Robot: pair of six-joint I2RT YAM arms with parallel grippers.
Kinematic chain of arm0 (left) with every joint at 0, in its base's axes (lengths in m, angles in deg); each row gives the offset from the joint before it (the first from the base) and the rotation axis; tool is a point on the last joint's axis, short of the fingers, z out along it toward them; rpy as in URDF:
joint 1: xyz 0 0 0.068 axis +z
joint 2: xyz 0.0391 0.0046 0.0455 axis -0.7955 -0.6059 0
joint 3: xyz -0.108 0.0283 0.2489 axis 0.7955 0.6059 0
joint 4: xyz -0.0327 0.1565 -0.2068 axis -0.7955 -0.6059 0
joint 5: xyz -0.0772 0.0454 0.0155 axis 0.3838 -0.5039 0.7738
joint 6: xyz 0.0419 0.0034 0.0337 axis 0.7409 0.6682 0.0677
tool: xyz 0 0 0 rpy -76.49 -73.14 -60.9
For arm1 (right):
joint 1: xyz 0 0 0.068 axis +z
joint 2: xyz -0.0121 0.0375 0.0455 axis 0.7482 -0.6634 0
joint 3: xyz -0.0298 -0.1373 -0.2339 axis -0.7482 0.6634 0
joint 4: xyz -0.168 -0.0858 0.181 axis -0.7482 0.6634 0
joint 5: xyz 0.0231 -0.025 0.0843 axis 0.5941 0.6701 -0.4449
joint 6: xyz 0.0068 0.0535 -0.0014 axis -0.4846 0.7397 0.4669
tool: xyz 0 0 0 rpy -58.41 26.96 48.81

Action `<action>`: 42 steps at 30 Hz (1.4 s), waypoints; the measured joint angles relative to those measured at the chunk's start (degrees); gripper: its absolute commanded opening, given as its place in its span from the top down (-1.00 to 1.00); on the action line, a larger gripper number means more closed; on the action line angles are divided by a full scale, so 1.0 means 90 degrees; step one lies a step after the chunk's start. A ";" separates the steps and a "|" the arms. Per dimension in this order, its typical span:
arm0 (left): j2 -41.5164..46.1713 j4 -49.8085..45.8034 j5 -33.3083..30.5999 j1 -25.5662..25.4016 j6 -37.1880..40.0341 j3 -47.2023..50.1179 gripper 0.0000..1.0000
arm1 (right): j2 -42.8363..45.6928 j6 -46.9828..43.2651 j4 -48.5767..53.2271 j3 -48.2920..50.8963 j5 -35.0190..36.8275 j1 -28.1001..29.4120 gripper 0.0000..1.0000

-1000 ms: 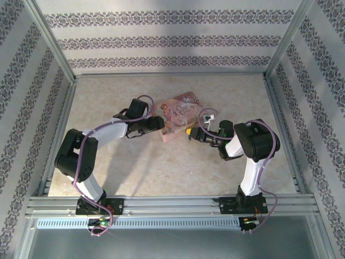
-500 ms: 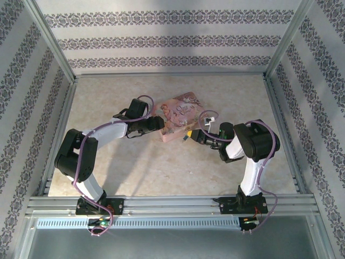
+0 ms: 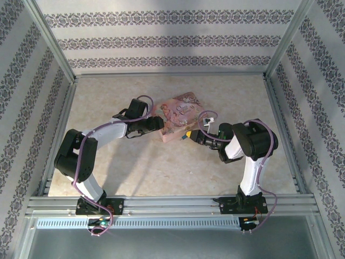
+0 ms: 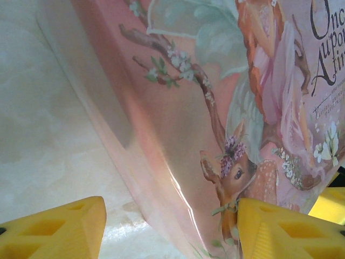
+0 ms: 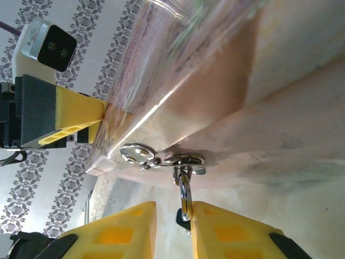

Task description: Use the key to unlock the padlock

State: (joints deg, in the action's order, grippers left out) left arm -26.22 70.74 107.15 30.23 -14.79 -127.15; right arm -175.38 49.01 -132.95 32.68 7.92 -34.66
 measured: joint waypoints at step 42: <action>0.0376 0.0733 0.0019 0.0032 -0.0221 0.0738 -0.28 | 0.0950 0.0799 -0.0049 0.0449 0.1321 -0.0223 1.00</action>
State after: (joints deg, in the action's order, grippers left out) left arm -22.83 77.34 107.33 30.51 -16.78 -120.50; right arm -166.83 56.20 -133.39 36.73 19.81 -36.67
